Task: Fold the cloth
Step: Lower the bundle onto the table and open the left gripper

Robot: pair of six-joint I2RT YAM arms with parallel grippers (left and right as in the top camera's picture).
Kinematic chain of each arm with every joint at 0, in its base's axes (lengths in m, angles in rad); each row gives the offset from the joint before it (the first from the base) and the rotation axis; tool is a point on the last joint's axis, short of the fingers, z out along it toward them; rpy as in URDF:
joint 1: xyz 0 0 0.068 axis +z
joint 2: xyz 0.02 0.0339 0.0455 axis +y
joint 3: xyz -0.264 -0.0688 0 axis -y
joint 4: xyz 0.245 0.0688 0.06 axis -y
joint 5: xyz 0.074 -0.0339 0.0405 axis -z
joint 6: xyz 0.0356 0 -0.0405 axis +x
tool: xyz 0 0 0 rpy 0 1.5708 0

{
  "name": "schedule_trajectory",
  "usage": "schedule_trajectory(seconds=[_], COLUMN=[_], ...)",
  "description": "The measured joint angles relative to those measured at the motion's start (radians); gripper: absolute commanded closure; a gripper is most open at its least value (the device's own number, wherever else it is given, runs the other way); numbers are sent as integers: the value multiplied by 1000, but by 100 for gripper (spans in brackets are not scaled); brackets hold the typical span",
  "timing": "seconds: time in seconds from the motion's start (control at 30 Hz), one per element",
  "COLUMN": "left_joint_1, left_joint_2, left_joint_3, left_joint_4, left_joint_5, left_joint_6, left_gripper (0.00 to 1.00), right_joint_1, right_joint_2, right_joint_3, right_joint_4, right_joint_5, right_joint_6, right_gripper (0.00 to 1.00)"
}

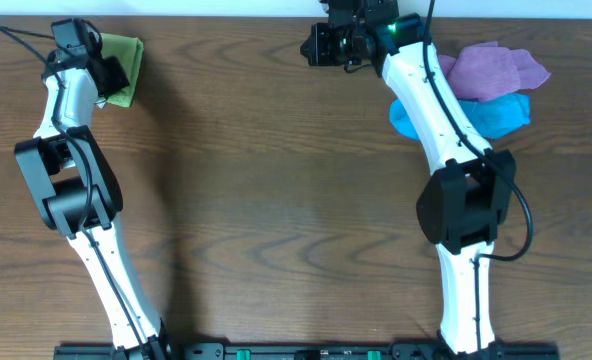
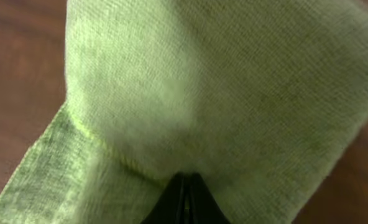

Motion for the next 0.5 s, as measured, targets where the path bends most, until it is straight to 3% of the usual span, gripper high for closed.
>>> schedule_trajectory(seconds=[0.5], left_joint_1=[-1], left_joint_2=[-10], left_joint_3=[19], left_joint_4=[-143], left_joint_5=[-19], left_joint_6=[17], left_gripper=[94], right_joint_1=[0], right_joint_2=[0], right_joint_3=[0], right_joint_4=[17], right_joint_5=[0], right_joint_6=[-3], right_gripper=[98])
